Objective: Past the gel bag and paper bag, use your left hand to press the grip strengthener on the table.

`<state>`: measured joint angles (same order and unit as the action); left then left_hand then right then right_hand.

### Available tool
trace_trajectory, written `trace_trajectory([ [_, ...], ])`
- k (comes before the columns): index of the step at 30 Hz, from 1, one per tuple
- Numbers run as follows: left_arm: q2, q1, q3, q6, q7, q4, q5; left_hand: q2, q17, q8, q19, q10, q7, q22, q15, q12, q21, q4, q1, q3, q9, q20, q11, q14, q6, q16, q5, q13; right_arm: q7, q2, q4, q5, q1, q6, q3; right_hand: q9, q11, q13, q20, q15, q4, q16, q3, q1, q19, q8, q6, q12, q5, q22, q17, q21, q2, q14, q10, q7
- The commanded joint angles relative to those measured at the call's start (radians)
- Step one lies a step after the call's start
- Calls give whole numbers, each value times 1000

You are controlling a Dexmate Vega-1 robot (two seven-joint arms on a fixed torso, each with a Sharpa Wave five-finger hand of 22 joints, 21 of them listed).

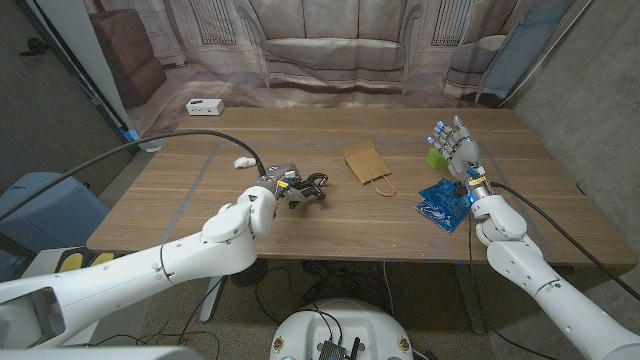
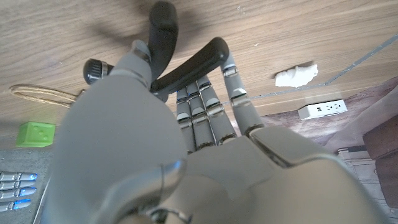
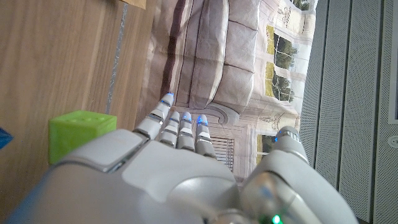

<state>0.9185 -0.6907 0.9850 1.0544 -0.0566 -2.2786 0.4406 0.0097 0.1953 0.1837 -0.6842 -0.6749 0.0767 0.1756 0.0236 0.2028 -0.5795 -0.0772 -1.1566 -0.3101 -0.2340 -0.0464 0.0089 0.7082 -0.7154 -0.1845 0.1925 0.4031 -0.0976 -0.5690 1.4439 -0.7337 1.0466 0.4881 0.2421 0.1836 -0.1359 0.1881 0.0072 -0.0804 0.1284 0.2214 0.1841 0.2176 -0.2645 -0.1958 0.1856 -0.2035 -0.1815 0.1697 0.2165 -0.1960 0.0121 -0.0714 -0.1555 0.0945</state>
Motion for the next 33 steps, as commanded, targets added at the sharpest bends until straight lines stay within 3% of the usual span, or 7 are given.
trace_trajectory([
  [1, 15, -32, -40, -60, 54, 3, 36, 43, 0, 6, 13, 11, 0, 3, -1, -5, 3, -28, -24, -69, -1, 0, -3, -15, 12, 2, 0, 1, 1, -3, 8, -2, 7, -1, -3, 2, 2, 6, 3, -1, 1, -4, -6, 10, -12, 2, 8, 3, -5, 3, 1, 1, 5, -6, -9, 1],
  [24, 21, -65, -80, -103, 176, 4, 130, 25, 4, 1, 48, 52, -1, 1, -4, -10, 25, -24, 25, -31, 5, -13, -3, -54, 53, -7, -6, -6, 2, -4, 13, -2, 11, -1, -4, 2, -1, 6, 4, -2, 1, -4, -7, 10, -12, 2, 8, 2, -5, 3, 1, 1, 7, -7, -11, 0],
  [33, 19, -116, -122, -162, 143, 13, 140, 19, 6, -3, 60, 74, -4, 1, -9, -13, 34, -26, 36, -16, 8, -13, -4, -76, 79, -7, -7, -9, -3, -6, 11, -1, 6, -4, -2, 2, 0, 6, 4, -3, 1, -5, -7, 10, -12, 2, 9, 3, -5, 3, 2, 1, 7, -7, -11, 1],
])
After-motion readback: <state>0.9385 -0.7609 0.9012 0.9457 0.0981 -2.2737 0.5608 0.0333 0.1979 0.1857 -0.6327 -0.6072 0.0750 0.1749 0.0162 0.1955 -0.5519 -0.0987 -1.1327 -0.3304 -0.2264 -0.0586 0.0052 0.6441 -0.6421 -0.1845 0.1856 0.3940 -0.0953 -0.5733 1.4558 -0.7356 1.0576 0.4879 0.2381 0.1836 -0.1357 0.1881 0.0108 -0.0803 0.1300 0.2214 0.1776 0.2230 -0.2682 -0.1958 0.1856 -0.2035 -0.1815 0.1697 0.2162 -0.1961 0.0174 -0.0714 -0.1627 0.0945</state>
